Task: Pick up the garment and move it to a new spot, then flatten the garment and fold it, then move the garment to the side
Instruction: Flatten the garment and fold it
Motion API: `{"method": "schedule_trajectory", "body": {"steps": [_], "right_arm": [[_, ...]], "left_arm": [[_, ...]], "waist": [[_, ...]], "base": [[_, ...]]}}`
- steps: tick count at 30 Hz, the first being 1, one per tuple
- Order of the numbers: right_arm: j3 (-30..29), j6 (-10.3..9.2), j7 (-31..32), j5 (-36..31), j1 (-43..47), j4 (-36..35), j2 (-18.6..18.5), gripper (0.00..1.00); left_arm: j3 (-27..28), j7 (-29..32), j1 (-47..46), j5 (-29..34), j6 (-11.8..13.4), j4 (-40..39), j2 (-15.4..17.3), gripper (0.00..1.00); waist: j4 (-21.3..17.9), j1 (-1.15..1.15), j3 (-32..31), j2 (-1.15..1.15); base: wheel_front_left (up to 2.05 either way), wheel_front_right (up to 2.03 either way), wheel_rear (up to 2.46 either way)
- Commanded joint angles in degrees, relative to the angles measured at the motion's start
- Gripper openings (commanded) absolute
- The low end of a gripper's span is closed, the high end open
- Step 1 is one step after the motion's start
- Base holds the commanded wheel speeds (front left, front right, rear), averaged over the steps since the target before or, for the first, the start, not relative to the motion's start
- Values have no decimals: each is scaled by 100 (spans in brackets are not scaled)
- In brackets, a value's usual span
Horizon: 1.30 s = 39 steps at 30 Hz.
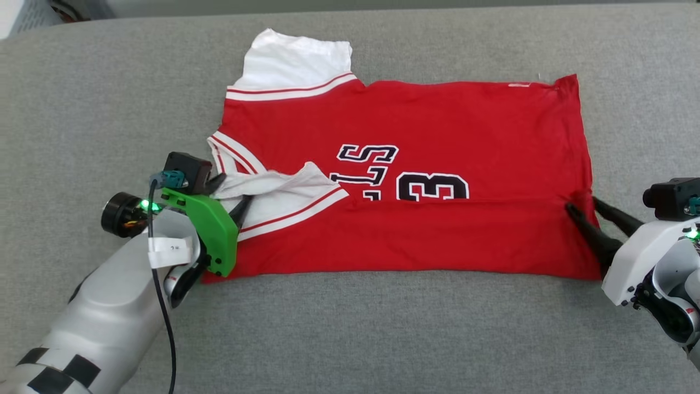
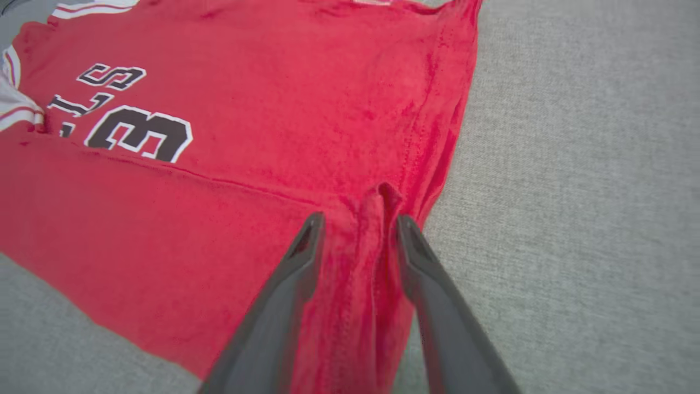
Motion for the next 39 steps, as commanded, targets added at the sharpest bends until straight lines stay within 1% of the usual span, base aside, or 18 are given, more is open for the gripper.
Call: {"method": "schedule_trajectory", "body": {"steps": [1, 4, 7, 9, 12, 17, 21, 23, 26, 31, 35, 39], "right_arm": [[-20, -4, -83, 29, 73, -22, 10, 100], [-39, -4, -173, 5, 184, -85, -12, 100], [-69, -4, -216, -25, 277, -109, -18, 100], [-86, -4, -213, -37, 338, -126, -19, 100], [-110, -4, -178, -53, 405, -147, -17, 100], [-183, -4, -120, -54, 449, -169, -15, 100], [-191, -4, -42, -57, 474, -213, -18, 100], [-197, -4, -5, -54, 473, -238, -18, 100], [-197, -4, 59, -49, 461, -276, -15, 100], [-184, -4, 127, -61, 379, -307, 17, 100], [-158, -4, 153, -69, 314, -315, 54, 100], [-155, -4, 164, -62, 277, -316, 60, 100]], "left_arm": [[-25, -45, -118, -53, -10, 10, 124, 100], [-34, 112, -280, -256, -10, -163, 263, 100], [-68, 528, -437, -529, -10, -423, 440, 100], [-131, 927, -543, -702, -10, -614, 557, 100], [-260, 1748, -686, -1064, -10, -972, 718, 100], [-471, 3216, -733, -1828, -11, -1441, 895, 100], [-640, 3964, -718, -2099, -11, -1520, 961, 100], [-720, 4202, -685, -2178, -11, -1492, 937, 100], [-811, 4386, -598, -2246, -11, -1415, 880, 100], [-978, 4513, -381, -2253, 26, -1102, 754, 100], [-1010, 4608, -140, -2431, 58, -769, 587, 100], [-1174, 4624, 4, -2335, 46, -540, 522, 100]], "waist": [[116, 0, -214, 0], [186, 0, -382, 0], [249, 0, -516, 0], [289, 0, -588, 0], [334, 0, -676, 0], [359, 0, -753, 0], [333, 0, -760, 0], [305, 0, -734, 0], [246, 0, -674, 0], [126, 0, -546, 0], [39, 0, -467, 0], [-7, 0, -434, 0]], "base": [[0, 0, 0], [0, 0, 0], [0, 0, 0], [0, 0, 0], [0, 0, 0], [0, 0, 0], [0, 0, 0], [0, 0, 0], [0, 0, 0], [0, 0, 0], [0, 0, 0], [0, 0, 0]]}}
